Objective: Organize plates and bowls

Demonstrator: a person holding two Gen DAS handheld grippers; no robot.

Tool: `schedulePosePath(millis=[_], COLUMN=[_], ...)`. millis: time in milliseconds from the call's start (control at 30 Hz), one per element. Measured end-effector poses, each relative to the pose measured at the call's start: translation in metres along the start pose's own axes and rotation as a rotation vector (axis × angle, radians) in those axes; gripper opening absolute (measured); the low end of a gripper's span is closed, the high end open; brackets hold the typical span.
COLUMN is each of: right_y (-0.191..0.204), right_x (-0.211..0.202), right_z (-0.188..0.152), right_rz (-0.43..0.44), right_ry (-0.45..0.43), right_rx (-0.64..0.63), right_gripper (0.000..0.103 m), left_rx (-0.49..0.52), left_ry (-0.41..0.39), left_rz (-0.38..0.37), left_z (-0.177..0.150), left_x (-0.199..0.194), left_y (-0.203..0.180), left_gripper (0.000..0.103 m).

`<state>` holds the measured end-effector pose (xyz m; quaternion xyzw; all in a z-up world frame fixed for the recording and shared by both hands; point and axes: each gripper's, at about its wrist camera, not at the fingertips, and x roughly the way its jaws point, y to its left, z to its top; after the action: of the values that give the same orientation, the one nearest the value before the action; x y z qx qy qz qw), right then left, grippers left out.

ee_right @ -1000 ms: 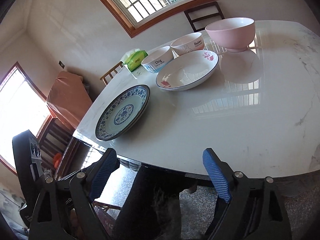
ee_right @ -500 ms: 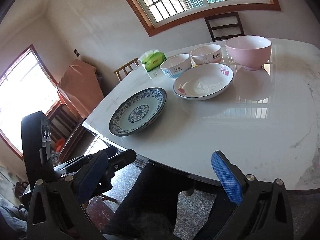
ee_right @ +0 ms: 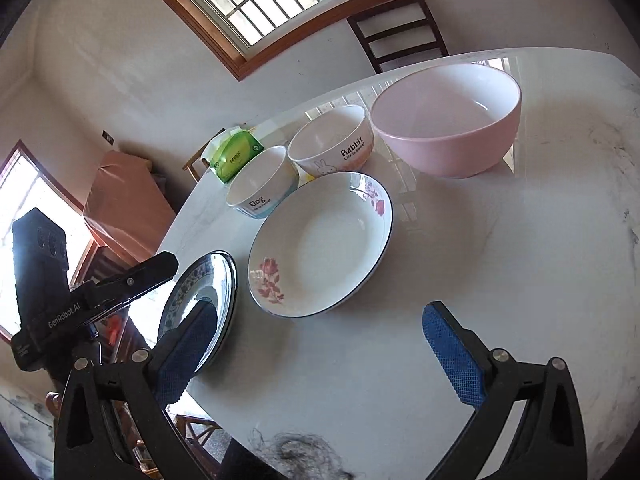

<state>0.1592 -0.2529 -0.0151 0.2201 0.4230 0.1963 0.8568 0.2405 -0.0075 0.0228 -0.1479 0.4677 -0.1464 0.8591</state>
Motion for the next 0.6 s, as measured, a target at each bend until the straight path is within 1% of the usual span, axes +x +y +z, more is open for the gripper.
schedulePosePath(millis=[67,100,133,167,200,233,300,367,467,533,600], right_y=[-0.004,-0.005,-0.007,-0.009,-0.011,-0.012,-0.014,-0.015,-0.019,-0.02,-0.024], right_x=[0.008,0.012,0.017,0.021,0.026,0.031,0.037,0.042,0.047,0.051,0.056], right_z=[0.011,0.015,0.018,0.022,0.025,0.027,0.031,0.035,0.039,0.041,0.043], right_rz=[-0.019,-0.033,-0.034,-0.026,-0.019,-0.024,-0.051,-0.064,-0.07,-0.077,-0.081], right_ry=[-0.003,-0.004,-0.002,0.003,0.009,0.018,0.021,0.019,0.025,0.031,0.043], right_rx=[0.004,-0.002,-0.005,0.0,0.006,0.003,-0.007,-0.018,-0.013,-0.015,-0.01], right_gripper=[0.094,0.092,0.091,0.086,0.082,0.081,0.078,0.077,0.077,0.077,0.076], left_rx=[-0.038,-0.043,-0.043,-0.049,-0.057,-0.056,-0.028,-0.025,-0.087,-0.118,-0.147], left_ry=[0.023,0.025,0.038,0.056,0.064,0.066,0.067,0.091,0.148,0.164,0.174], left_rz=[-0.019,-0.012,0.012,0.027,0.018,0.013,0.048,0.066,0.016,0.019,-0.001], left_z=[0.006,0.009,0.01,0.012,0.013,0.012,0.013,0.014,0.013,0.012,0.011], left_x=[0.012,0.017,0.021,0.027,0.031,0.032,0.037,0.043,0.056,0.063,0.067], left_y=[0.006,0.008,0.009,0.01,0.012,0.013,0.01,0.012,0.021,0.027,0.032], left_gripper=[0.07,0.07,0.07,0.07,0.07,0.069,0.069,0.069,0.069,0.069,0.068])
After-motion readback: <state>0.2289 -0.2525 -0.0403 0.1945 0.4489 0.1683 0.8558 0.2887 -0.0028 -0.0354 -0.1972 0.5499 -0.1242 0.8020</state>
